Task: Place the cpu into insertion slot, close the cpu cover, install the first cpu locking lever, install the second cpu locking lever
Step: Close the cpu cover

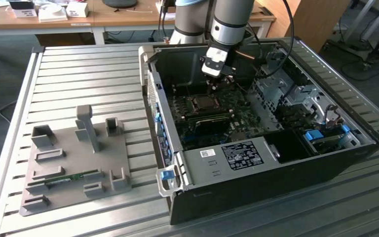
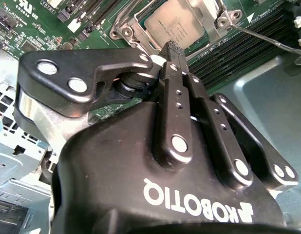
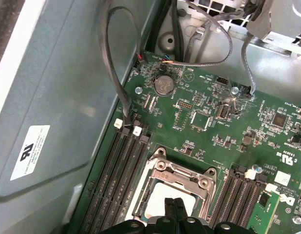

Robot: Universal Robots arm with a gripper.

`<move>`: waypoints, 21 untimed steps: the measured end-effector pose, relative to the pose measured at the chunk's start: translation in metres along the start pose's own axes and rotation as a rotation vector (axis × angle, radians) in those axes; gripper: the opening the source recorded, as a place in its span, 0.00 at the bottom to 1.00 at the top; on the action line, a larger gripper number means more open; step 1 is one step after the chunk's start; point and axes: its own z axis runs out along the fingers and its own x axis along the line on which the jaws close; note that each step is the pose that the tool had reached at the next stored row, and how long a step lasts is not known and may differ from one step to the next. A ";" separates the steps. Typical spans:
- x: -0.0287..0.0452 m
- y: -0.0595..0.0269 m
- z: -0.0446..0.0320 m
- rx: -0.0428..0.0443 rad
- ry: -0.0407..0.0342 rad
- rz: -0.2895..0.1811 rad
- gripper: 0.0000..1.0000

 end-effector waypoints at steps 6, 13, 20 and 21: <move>0.0000 0.0000 0.0000 0.0006 0.0006 -0.020 0.11; 0.0000 0.0000 0.0000 0.0007 0.0006 -0.022 0.11; 0.0000 0.0000 0.0000 0.0011 0.0011 -0.037 0.11; 0.0000 0.0000 0.0000 0.0012 0.0010 -0.038 0.11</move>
